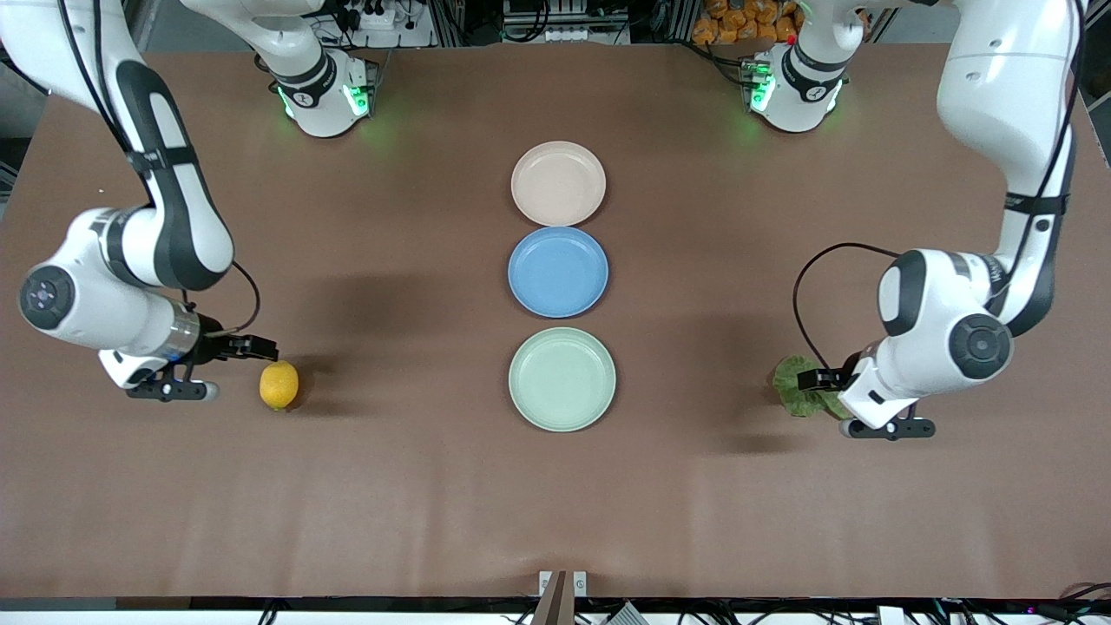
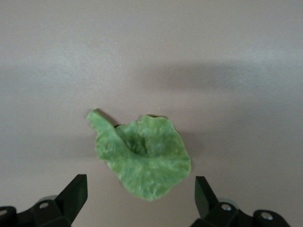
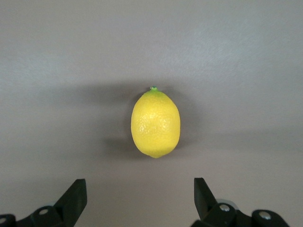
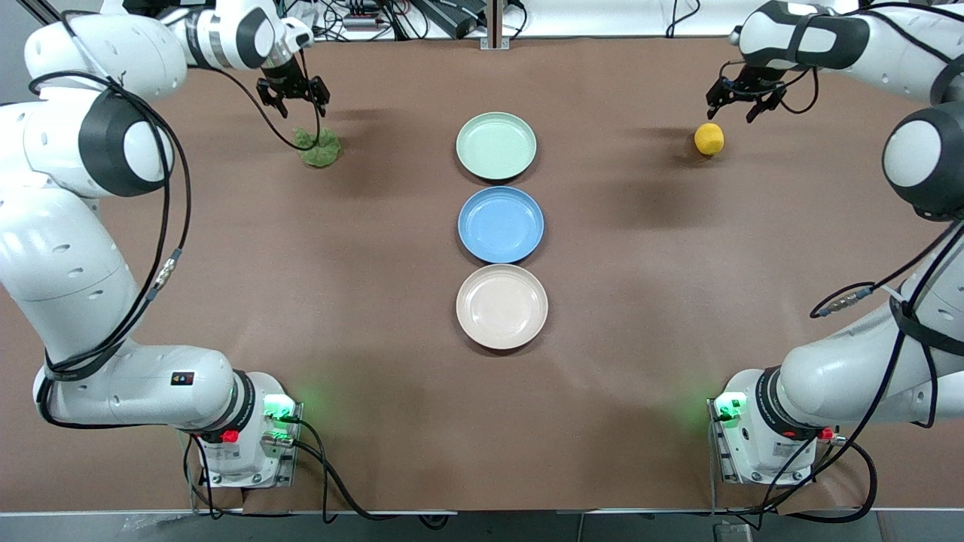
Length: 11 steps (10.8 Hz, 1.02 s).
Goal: Place lemon and lettuce in plates
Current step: 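Lower the right gripper to the lemon while the left gripper reaches the lettuce, then close the right gripper on the lemon while the left gripper grasps the lettuce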
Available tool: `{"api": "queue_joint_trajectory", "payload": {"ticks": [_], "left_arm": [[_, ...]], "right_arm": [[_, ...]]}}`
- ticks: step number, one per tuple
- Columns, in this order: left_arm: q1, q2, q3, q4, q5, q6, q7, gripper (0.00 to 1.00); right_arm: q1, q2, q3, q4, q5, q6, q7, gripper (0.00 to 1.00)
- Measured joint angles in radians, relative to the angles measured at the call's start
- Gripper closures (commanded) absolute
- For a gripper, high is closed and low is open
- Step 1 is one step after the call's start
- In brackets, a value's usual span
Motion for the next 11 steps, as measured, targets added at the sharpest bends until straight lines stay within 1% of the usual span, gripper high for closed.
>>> {"api": "queue_joint_trajectory", "payload": {"ticks": [2, 3, 5, 6, 7, 9, 11], "left_arm": [[0.002, 0.035, 0.003, -0.044, 0.019, 0.099, 0.0, 0.0], [0.005, 0.05, 0.004, -0.056, 0.026, 0.124, 0.0, 0.0], [0.01, 0.068, 0.005, -0.059, 0.029, 0.136, 0.0, 0.06], [0.011, 0.072, 0.006, -0.061, 0.03, 0.136, 0.0, 0.11], [0.015, 0.075, 0.007, -0.063, 0.03, 0.136, 0.0, 0.19], [0.021, 0.083, 0.009, -0.066, 0.031, 0.146, 0.0, 0.22], [0.019, 0.097, 0.008, -0.067, 0.039, 0.16, 0.0, 0.28]], "right_arm": [[0.002, 0.054, 0.0, 0.009, 0.015, 0.022, 0.0, 0.0], [0.002, 0.081, 0.0, 0.01, 0.016, 0.053, 0.0, 0.0], [0.002, 0.136, -0.001, 0.013, 0.016, 0.108, 0.0, 0.0], [0.002, 0.155, -0.002, 0.017, 0.017, 0.121, 0.0, 0.0], [0.0, 0.167, -0.004, 0.022, 0.017, 0.123, 0.0, 0.0], [0.0, 0.193, -0.005, 0.035, 0.017, 0.123, 0.0, 0.0], [0.002, 0.226, -0.004, 0.06, 0.017, 0.123, 0.0, 0.0]]}}
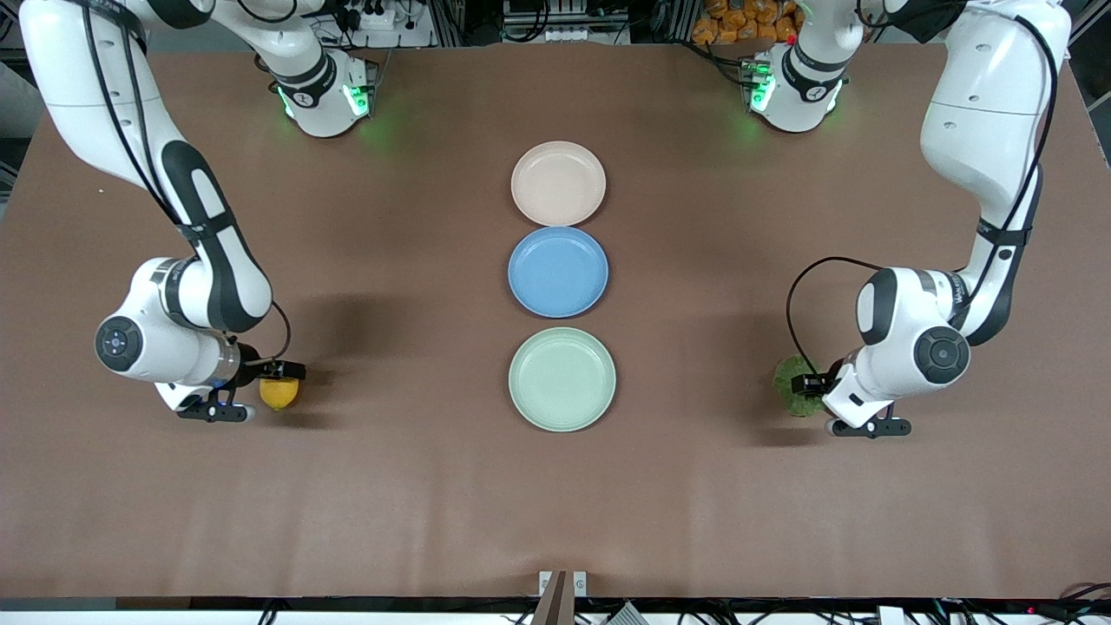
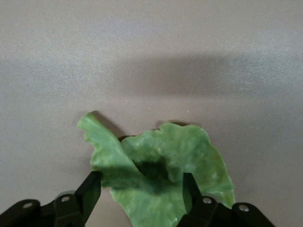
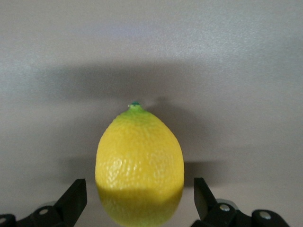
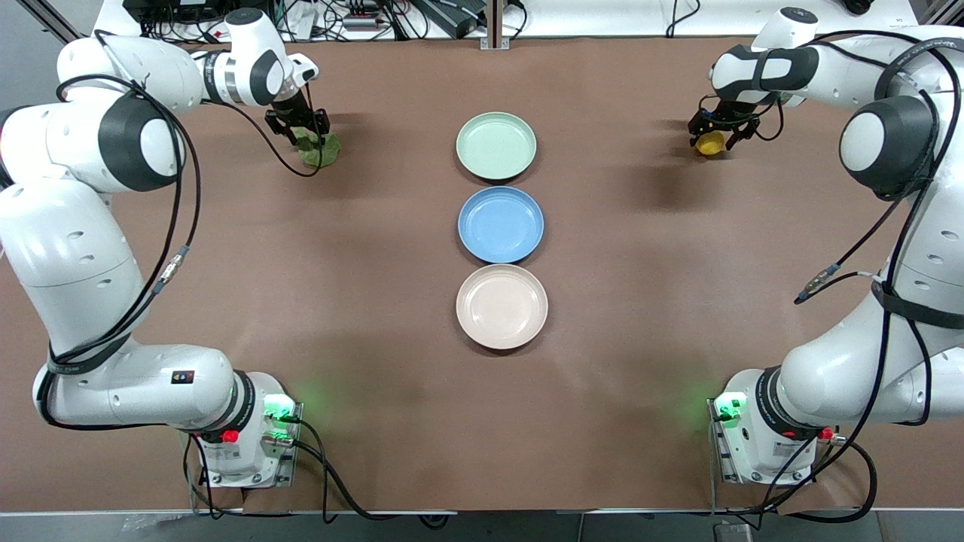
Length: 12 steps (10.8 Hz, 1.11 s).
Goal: Place lemon and lettuce in plates
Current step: 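Close the right gripper on the lemon while the left gripper grasps the lettuce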
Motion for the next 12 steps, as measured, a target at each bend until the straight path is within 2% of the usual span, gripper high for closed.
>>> {"api": "queue_joint_trajectory", "payload": {"ticks": [1, 2, 3, 4, 9, 12], "left_arm": [[0.0, 0.006, 0.0, 0.0, 0.012, 0.008, 0.0, 0.45], [0.0, 0.012, 0.0, 0.0, 0.02, 0.018, 0.0, 0.74], [-0.001, 0.018, 0.0, 0.0, 0.022, 0.025, 0.0, 1.0], [-0.002, 0.021, 0.0, 0.0, 0.022, 0.029, 0.0, 1.0], [-0.007, 0.015, -0.002, 0.024, 0.032, 0.035, 0.0, 1.0], [-0.01, -0.067, -0.007, 0.046, 0.032, -0.031, 0.0, 1.0]], "right_arm": [[0.001, 0.012, 0.0, 0.01, 0.0, 0.0, 0.0, 0.0], [0.002, 0.018, 0.001, 0.014, 0.0, 0.0, 0.0, 0.42], [0.008, 0.019, 0.001, 0.017, 0.0, 0.0, 0.0, 0.77], [0.014, 0.019, 0.001, 0.019, -0.001, 0.007, 0.0, 1.0], [0.019, 0.019, 0.001, 0.022, -0.001, 0.015, -0.001, 1.0], [0.023, 0.019, 0.002, 0.024, -0.001, 0.015, -0.001, 1.0]]}}
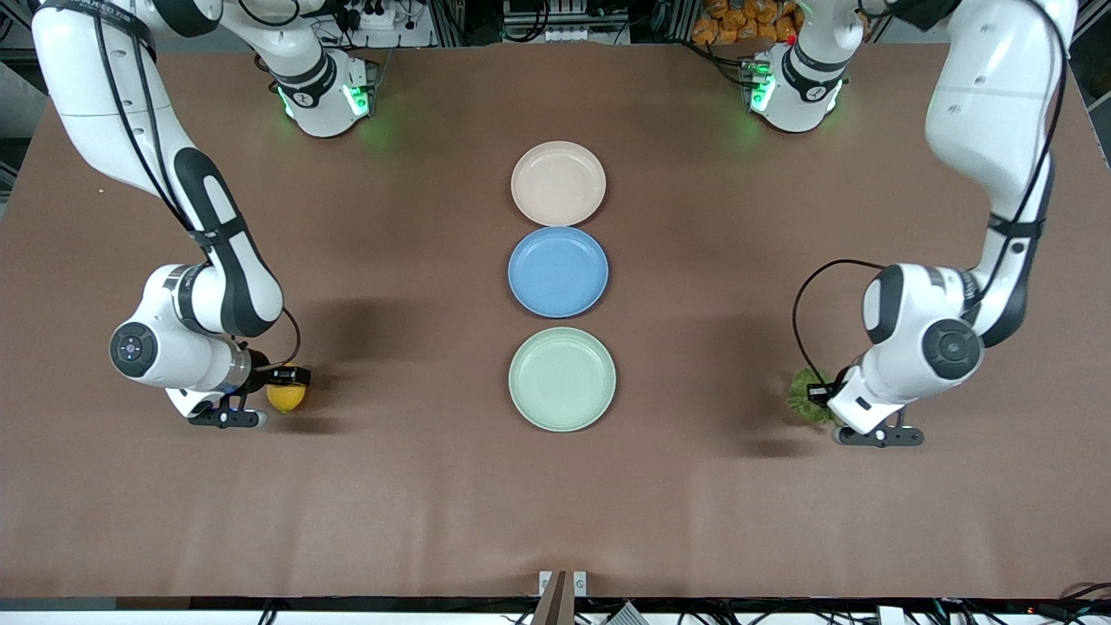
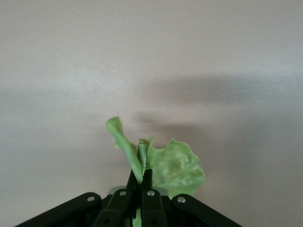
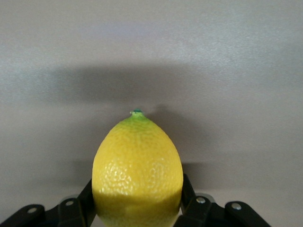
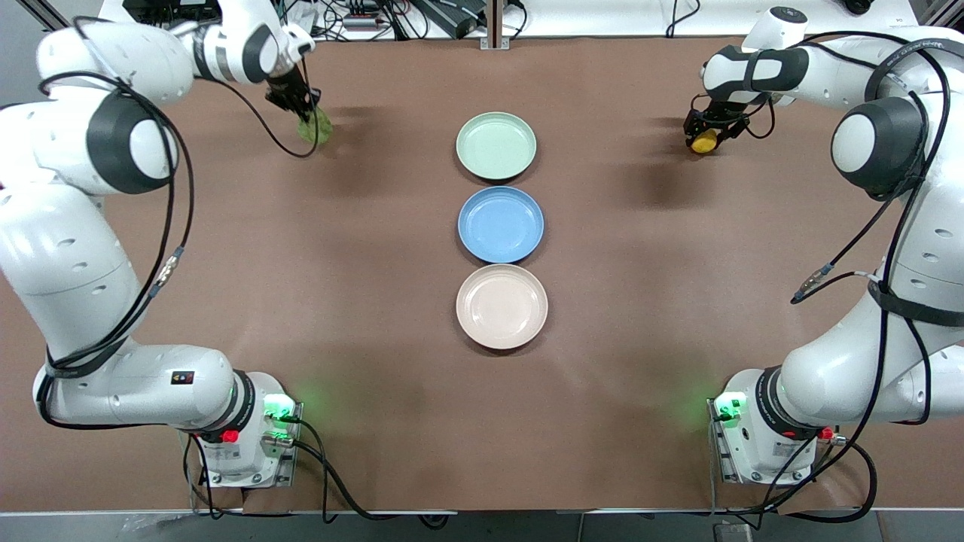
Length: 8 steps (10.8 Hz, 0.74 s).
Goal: Place lemon and lettuce in plates
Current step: 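Close the right gripper on the lemon while the left gripper grasps the lettuce, then carry the lettuce with the left gripper over the pale green plate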
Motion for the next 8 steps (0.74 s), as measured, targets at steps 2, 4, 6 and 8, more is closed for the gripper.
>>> {"api": "queue_joint_trajectory", "payload": {"ticks": [2, 4, 6, 8], "left_arm": [[-0.001, -0.099, -0.009, 0.004, 0.0, -0.086, 0.0, 1.0], [-0.002, -0.176, -0.047, 0.004, 0.0, -0.149, 0.0, 1.0], [-0.004, -0.203, -0.106, 0.005, 0.0, -0.157, -0.007, 1.0], [-0.008, -0.204, -0.158, 0.012, 0.0, -0.156, -0.066, 1.0]], "right_arm": [[0.013, -0.001, 0.0, 0.007, 0.0, -0.021, 0.0, 1.0], [0.026, -0.016, 0.001, 0.009, 0.0, -0.048, 0.0, 1.0], [0.04, -0.057, 0.001, -0.038, 0.001, -0.036, 0.001, 1.0], [0.065, -0.124, 0.002, -0.165, 0.001, 0.088, 0.001, 1.0]]}}
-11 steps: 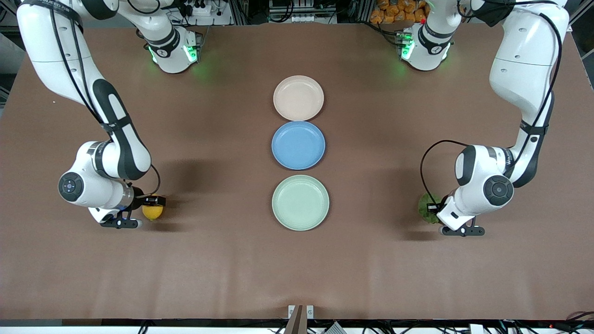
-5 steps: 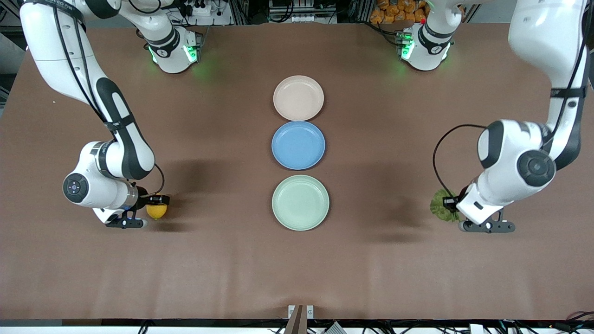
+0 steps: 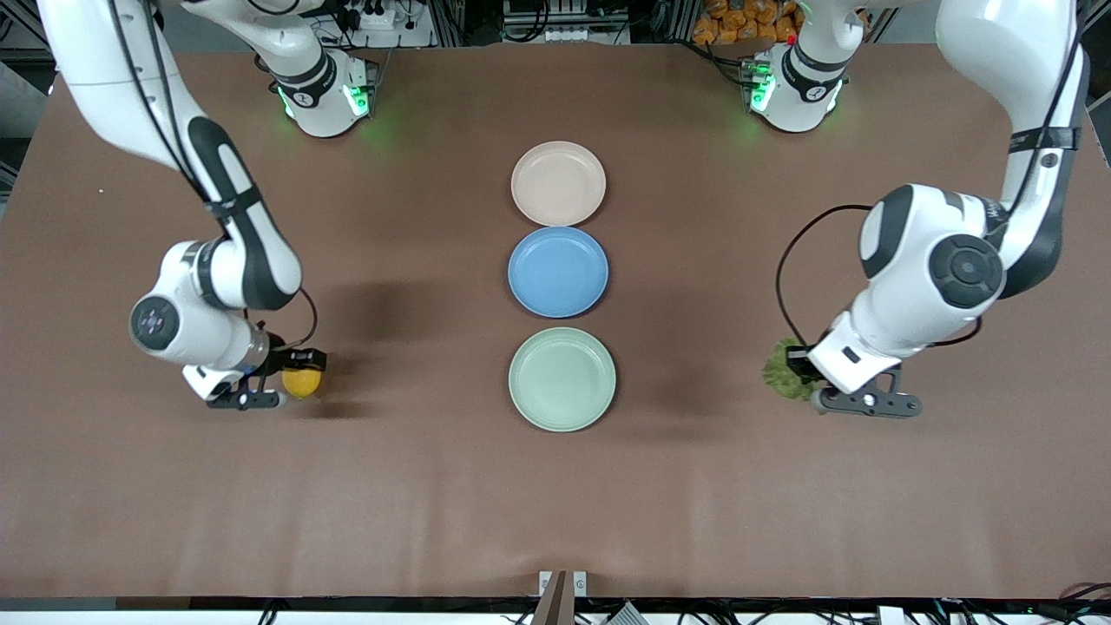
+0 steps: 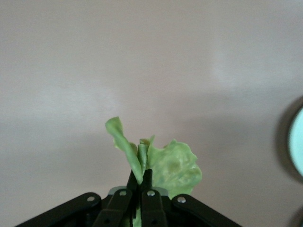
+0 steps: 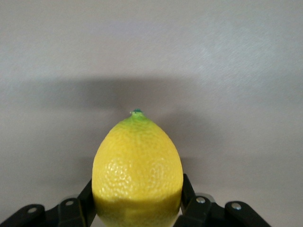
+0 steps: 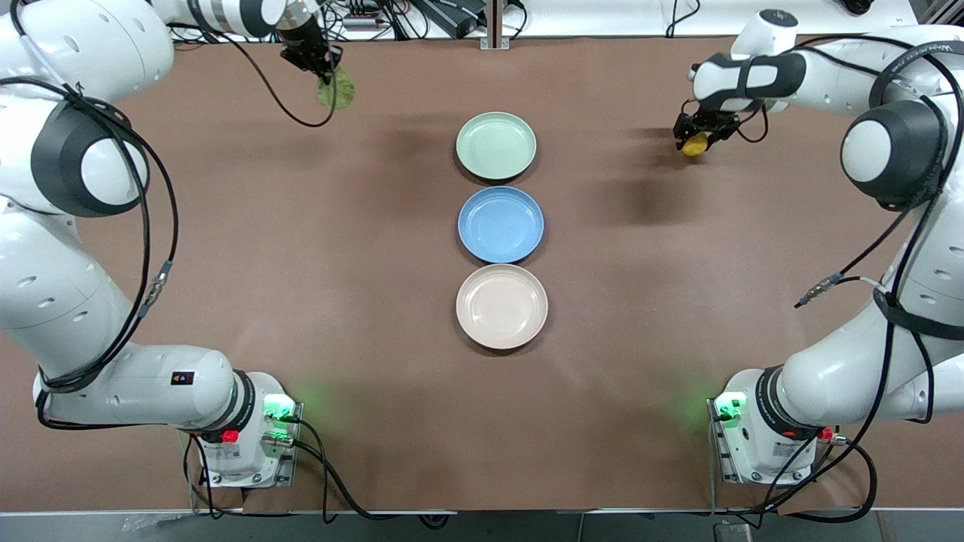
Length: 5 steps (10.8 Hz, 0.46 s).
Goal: Place lemon and lettuce in plates
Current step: 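Carry the lettuce with the left gripper over the pale green plate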
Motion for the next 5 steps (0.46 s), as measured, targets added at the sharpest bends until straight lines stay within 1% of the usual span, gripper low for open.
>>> {"api": "queue_joint_trajectory", "payload": {"ticks": [2, 4, 5], "left_arm": [[-0.023, 0.005, -0.039, 0.019, 0.0, 0.0, -0.076, 1.0], [-0.091, 0.023, -0.049, 0.046, 0.0, 0.003, -0.152, 1.0], [-0.124, 0.035, -0.05, 0.062, 0.0, 0.011, -0.196, 1.0]], "right_arm": [[0.023, -0.049, 0.0, -0.127, 0.0, 0.111, 0.002, 1.0], [0.025, -0.081, 0.0, -0.18, 0.0, 0.129, 0.002, 1.0], [0.025, -0.105, 0.0, -0.181, 0.0, 0.1, 0.002, 1.0]]}}
